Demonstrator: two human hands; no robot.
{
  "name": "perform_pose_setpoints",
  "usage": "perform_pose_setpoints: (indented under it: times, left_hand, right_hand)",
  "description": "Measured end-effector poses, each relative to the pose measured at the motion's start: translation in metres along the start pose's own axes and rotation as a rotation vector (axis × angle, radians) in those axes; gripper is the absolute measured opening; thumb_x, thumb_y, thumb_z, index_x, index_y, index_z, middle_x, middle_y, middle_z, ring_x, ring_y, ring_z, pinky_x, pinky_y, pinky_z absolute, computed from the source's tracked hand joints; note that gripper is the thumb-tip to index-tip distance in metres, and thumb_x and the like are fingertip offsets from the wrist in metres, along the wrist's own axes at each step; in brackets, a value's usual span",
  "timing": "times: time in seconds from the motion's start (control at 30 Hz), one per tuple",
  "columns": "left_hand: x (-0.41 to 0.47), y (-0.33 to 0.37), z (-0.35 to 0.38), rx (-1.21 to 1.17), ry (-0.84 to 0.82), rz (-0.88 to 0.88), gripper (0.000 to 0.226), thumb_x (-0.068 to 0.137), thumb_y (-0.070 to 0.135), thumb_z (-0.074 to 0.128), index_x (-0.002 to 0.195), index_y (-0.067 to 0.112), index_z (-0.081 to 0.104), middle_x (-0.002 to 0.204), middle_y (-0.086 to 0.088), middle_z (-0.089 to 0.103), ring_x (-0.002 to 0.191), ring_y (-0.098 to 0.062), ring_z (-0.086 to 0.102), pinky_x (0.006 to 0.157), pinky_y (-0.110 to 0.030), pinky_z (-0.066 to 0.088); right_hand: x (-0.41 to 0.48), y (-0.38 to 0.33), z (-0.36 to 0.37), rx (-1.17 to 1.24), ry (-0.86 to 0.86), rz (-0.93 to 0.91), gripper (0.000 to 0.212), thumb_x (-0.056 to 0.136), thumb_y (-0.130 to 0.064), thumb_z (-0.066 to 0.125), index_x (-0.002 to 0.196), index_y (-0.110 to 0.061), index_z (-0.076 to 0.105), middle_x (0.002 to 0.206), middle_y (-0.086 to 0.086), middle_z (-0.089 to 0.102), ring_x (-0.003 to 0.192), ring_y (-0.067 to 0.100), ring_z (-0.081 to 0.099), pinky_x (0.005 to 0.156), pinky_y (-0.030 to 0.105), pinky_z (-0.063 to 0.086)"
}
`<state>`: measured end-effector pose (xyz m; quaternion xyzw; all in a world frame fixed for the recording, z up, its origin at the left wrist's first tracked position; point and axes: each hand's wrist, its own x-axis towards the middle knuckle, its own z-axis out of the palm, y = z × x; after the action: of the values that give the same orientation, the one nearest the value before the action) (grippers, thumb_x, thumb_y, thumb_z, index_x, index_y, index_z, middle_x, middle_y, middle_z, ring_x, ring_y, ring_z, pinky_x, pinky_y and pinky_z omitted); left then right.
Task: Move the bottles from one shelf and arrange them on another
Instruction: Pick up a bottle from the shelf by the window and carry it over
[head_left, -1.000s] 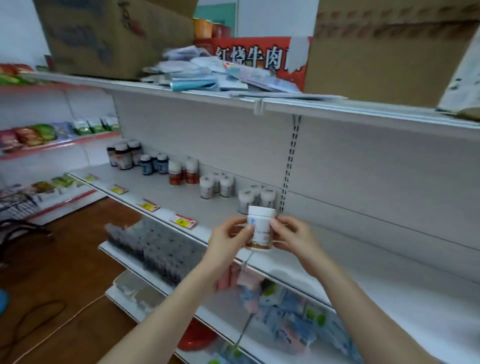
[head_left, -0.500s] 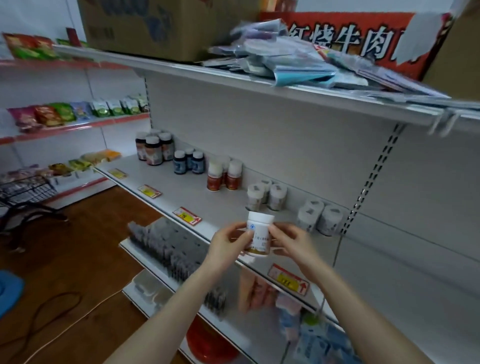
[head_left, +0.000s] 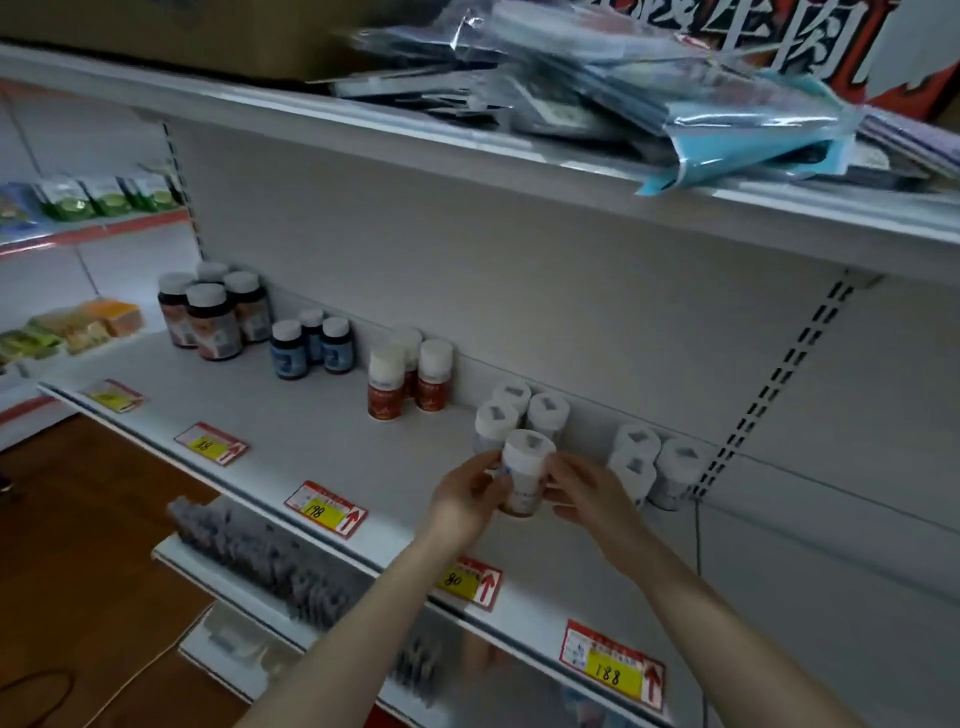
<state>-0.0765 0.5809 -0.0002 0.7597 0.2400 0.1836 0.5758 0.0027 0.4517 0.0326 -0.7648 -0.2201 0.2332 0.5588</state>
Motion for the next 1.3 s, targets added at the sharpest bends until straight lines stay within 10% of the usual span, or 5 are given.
perform_pose_setpoints:
  times: [0.13,0.37,0.7,0.93,1.3]
  left_hand:
    - [0.026,-0.008,0.006,0.093,-0.123,-0.020,0.041,0.088,0.019,0.054,0.129,0.018,0.050,0.119,-0.008,0.064,0.106,-0.021,0.060,0.092,-0.031,0.046]
    - [0.039,-0.024,0.007,0.124,-0.197,0.059,0.030,0.090,0.018,0.053,0.120,0.016,0.056,0.111,-0.006,0.066,0.099,-0.018,0.060,0.072,-0.016,0.035]
    - [0.052,-0.030,0.014,0.194,-0.269,0.094,0.036,0.091,0.012,0.047,0.058,0.023,0.040,0.070,-0.012,0.060,0.077,-0.029,0.054,0.055,-0.022,0.025]
    - [0.066,-0.031,0.014,0.230,-0.290,0.118,0.027,0.091,0.013,0.047,0.065,0.013,0.044,0.056,0.011,0.041,0.055,0.001,0.039,0.053,-0.014,0.030]
    - [0.067,-0.029,0.008,0.219,-0.267,0.115,0.015,0.092,0.015,0.046,0.079,0.016,0.053,0.075,0.006,0.055,0.067,-0.007,0.049,0.057,-0.004,0.034]
  right_hand:
    - [0.014,0.007,0.005,0.046,0.115,0.068,0.024,0.094,-0.031,0.046,0.095,-0.013,0.062,0.098,0.019,0.064,0.090,0.032,0.061,0.078,0.032,0.042]
    - [0.025,0.020,0.020,0.072,0.257,0.186,0.025,0.090,-0.033,0.053,0.092,-0.010,0.062,0.087,0.015,0.061,0.079,0.021,0.055,0.070,0.034,0.042]
    - [0.046,0.011,0.029,0.059,0.337,0.212,0.027,0.095,-0.029,0.046,0.097,-0.006,0.060,0.083,0.012,0.055,0.074,0.023,0.051,0.060,0.027,0.036]
    - [0.062,0.010,0.030,0.011,0.373,0.248,0.022,0.095,-0.031,0.043,0.090,-0.015,0.057,0.086,0.013,0.057,0.078,0.023,0.053,0.066,0.032,0.038]
    - [0.060,0.008,0.032,0.086,0.421,0.261,0.024,0.096,-0.031,0.040,0.083,-0.017,0.055,0.091,0.012,0.058,0.079,0.021,0.055,0.066,0.028,0.040]
